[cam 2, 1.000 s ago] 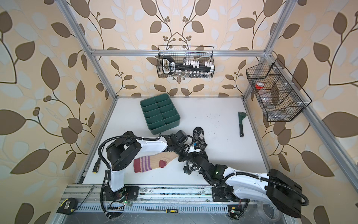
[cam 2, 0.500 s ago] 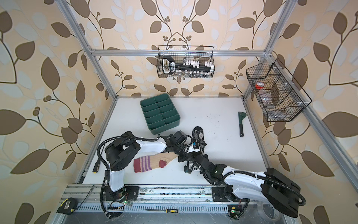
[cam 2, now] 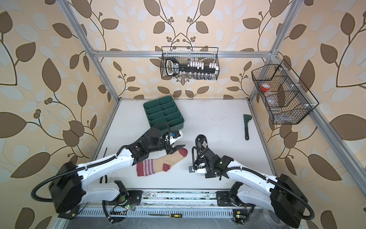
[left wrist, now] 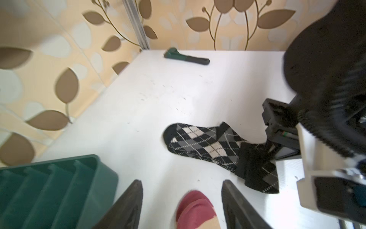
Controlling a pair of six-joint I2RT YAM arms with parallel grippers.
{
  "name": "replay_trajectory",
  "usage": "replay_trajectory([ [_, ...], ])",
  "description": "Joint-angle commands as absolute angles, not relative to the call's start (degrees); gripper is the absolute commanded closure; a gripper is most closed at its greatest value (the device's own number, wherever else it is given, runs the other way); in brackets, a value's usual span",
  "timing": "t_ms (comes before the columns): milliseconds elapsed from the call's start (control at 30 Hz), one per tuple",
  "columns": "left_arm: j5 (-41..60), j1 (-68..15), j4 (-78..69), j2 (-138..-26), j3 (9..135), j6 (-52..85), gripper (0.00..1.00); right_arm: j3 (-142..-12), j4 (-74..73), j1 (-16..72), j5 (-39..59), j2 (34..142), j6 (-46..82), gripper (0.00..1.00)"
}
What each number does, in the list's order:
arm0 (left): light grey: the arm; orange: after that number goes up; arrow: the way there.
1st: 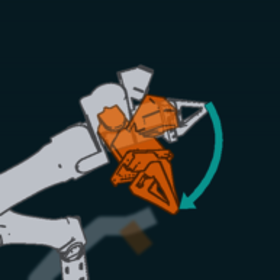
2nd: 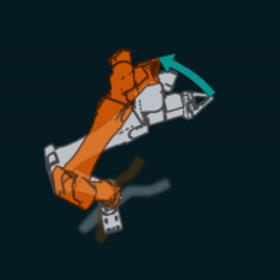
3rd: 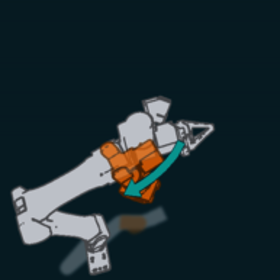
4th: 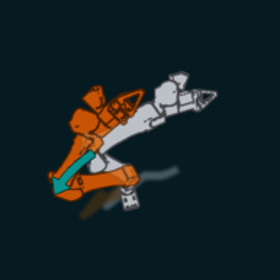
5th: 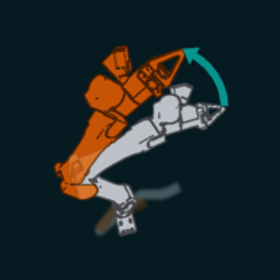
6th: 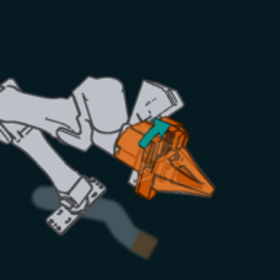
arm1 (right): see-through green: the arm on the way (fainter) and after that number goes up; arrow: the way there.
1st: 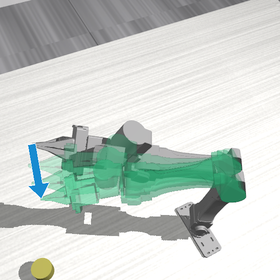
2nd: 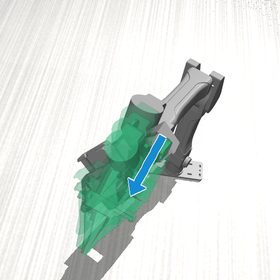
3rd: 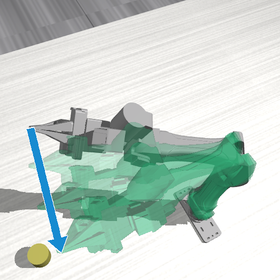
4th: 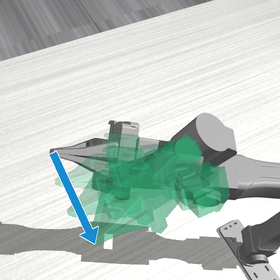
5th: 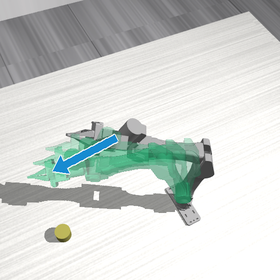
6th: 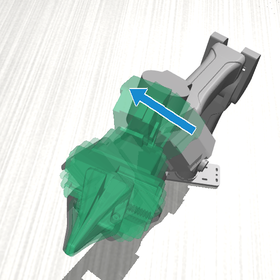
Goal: Roll the socks
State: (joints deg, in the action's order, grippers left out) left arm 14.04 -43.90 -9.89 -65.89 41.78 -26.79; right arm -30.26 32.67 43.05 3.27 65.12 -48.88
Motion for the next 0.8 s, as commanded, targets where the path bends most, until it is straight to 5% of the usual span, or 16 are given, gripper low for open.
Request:
replay_trajectory([
  [0, 9.5, -44.1, -3.7, -60.7, 41.2, -35.8, 0.35, -34.3, 41.6, 39.7, 15.3, 68.6, -45.9, 1.00],
  [200, 12.4, -46.2, 1.9, -53.6, 39.7, -40.9, 0.37, -39.4, 45.4, 32.4, 21.4, 76.9, -45.7, 1.00],
  [467, 1.1, -60.1, 8.6, -52.5, 37.6, -53.0, 0.37, -43.4, 47.9, 25.6, 26.1, 85.4, -47.7, 1.00],
  [767, -9.7, -71.3, -7.0, -62.7, 31.2, -56.2, 0.35, -50.3, 52.6, 21.2, 31.4, 96.9, -50.7, 1.00],
])
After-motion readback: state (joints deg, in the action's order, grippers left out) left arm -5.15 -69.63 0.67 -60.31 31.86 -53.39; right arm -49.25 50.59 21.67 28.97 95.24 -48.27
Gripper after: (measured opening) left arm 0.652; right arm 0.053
